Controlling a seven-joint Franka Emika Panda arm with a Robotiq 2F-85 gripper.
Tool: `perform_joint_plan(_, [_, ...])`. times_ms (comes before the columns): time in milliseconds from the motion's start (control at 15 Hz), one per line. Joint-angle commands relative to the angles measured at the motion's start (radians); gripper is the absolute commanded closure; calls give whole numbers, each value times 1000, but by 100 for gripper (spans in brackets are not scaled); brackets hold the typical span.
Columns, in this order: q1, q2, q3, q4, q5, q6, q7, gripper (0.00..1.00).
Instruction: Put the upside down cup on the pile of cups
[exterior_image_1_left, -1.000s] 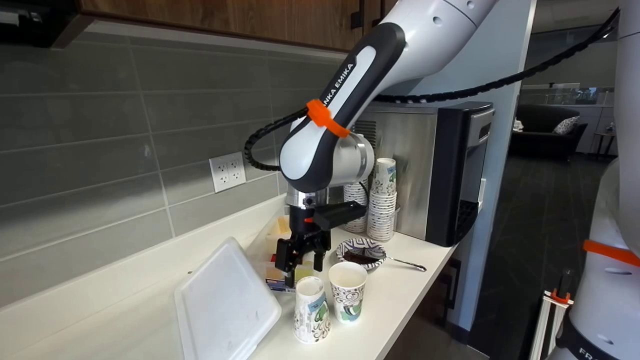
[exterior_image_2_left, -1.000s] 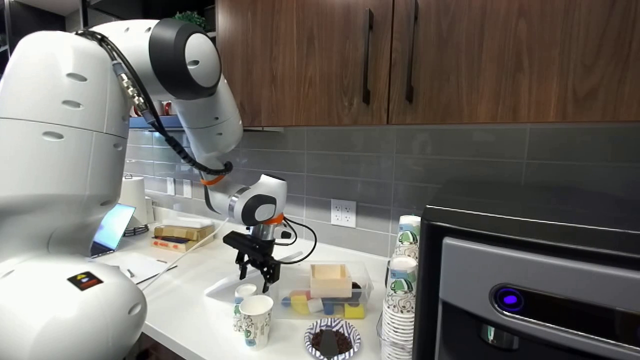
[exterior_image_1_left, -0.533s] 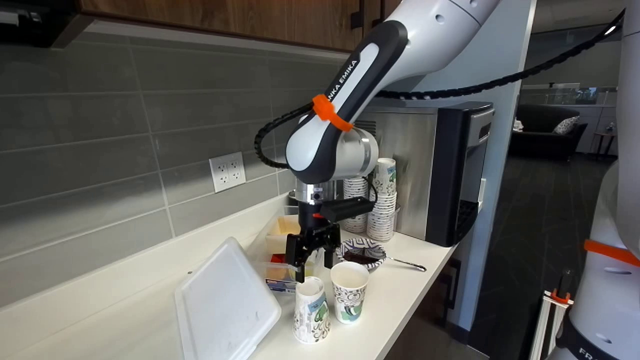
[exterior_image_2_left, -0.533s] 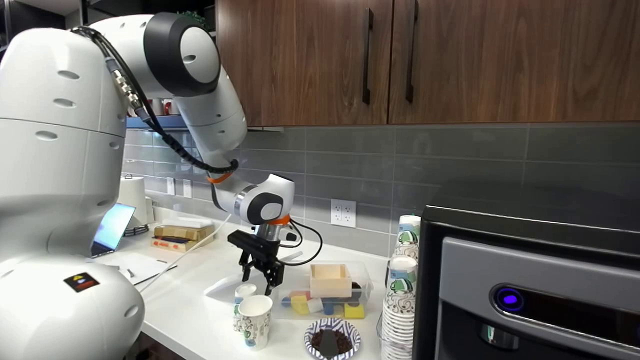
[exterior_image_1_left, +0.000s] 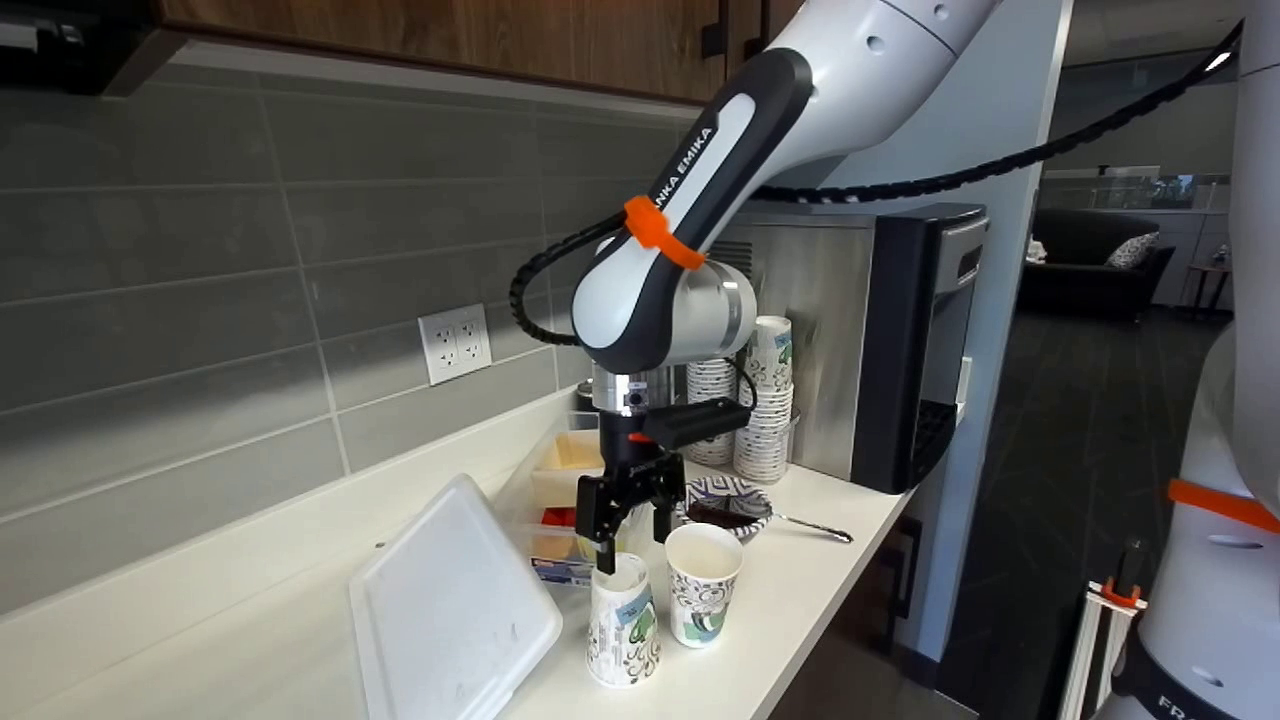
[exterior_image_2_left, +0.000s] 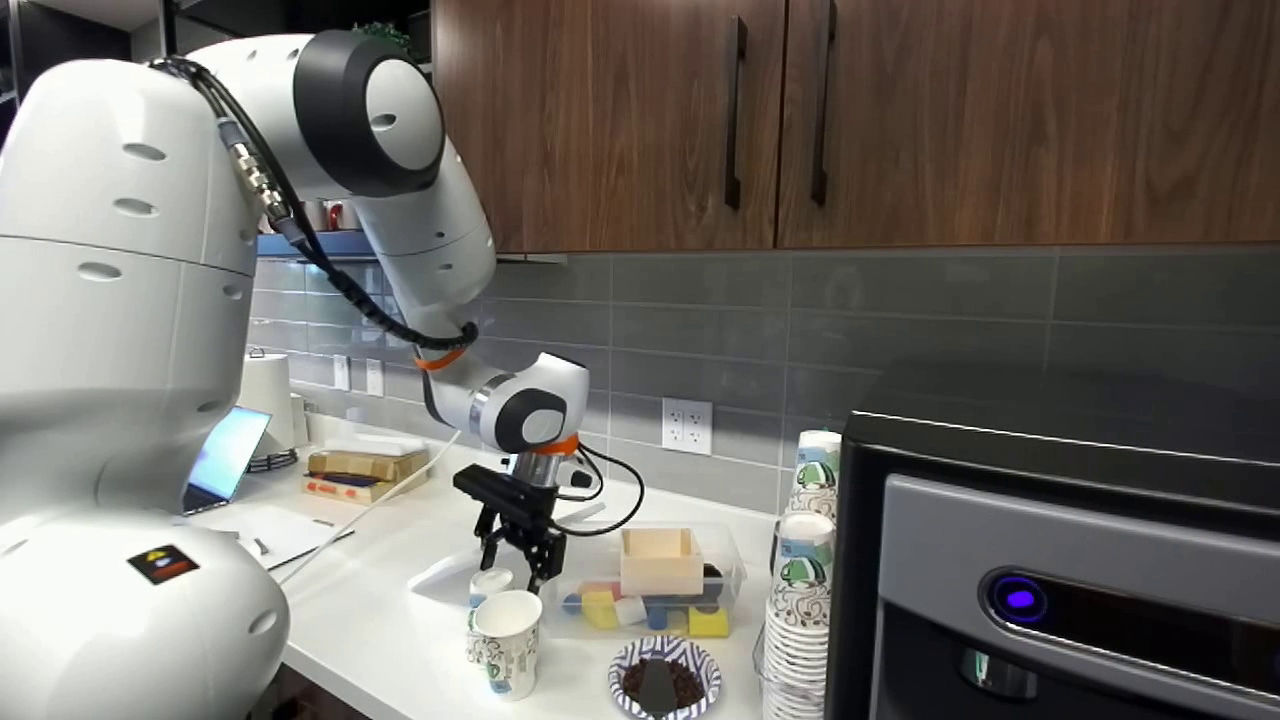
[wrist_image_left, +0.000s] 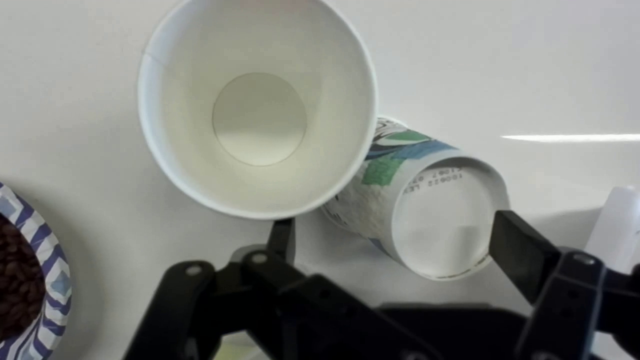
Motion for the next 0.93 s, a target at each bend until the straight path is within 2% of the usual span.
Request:
perform_joint_plan(0, [9, 11, -4, 10, -30, 18, 22, 10])
perform_joint_plan(67, [10, 15, -5, 12, -34, 22, 23, 25])
perform_joint_plan(667, [28, 18, -9, 22, -107, 77, 86, 95])
perform_joint_plan(733, [32, 14, -9, 21, -120, 77, 99, 99])
perform_joint_plan(867, [35, 13, -8, 24, -140, 74, 115, 100])
